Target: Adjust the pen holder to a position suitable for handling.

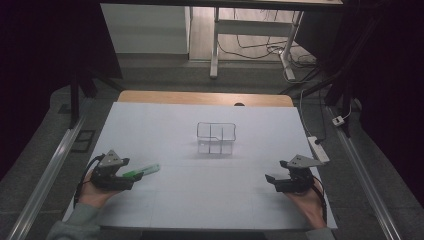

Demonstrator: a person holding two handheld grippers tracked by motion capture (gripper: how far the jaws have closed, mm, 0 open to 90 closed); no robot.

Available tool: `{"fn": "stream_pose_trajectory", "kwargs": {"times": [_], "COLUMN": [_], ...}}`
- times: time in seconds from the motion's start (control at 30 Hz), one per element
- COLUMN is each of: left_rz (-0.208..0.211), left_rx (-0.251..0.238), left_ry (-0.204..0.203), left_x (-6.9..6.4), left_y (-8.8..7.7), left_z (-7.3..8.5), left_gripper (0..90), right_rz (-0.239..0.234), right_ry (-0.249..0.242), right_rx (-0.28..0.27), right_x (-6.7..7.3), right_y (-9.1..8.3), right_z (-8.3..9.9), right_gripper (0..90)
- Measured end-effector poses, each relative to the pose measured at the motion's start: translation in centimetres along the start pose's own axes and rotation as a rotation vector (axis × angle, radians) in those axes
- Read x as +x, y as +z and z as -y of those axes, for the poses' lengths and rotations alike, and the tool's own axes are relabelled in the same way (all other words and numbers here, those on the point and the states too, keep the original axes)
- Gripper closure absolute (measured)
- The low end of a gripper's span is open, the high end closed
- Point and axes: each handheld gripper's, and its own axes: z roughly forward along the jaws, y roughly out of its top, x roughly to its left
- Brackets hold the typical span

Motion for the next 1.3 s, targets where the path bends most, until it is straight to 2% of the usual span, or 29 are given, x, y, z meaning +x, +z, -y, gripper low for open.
{"fn": "stream_pose_trajectory", "kwargs": {"times": [0.1, 0.3, 0.43, 0.77, 1.0, 1.17, 1.3], "left_rz": [0.002, 0.009, 0.011, -0.05, -0.074, -0.061, -0.048], "left_rx": [0.005, 0.055, 0.091, 0.124, 0.149, 0.157, 0.191], "left_ry": [0.002, 0.028, 0.026, -0.052, -0.094, -0.077, -0.055], "left_x": [0.1, 0.6, 1.3, 3.8, 4.4, 4.4, 4.4], "left_y": [-0.1, -0.3, -0.6, -2.3, -2.3, -2.3, -2.1], "left_z": [-0.1, -0.6, -1.1, 0.1, 0.8, 0.7, 0.4], "left_gripper": [24.1, 24.0, 23.8, 25.7, 29.3, 29.7, 30.0], "right_rz": [0.001, 0.003, 0.001, 0.006, 0.011, 0.012, 0.013], "right_ry": [0.001, 0.001, 0.004, 0.006, 0.006, 0.007, 0.008], "right_rx": [0.002, 0.009, 0.011, 0.016, 0.021, 0.019, 0.021], "right_x": [0.0, 0.0, 0.0, 0.0, 0.0, 0.0, 0.0], "right_y": [0.0, 0.0, 0.1, 0.0, 0.0, 0.0, 0.1], "right_z": [0.0, 0.0, 0.0, 0.1, 0.1, 0.2, 0.2], "right_gripper": [18.8, 18.8, 18.9, 18.9, 19.0, 19.1, 19.0]}}
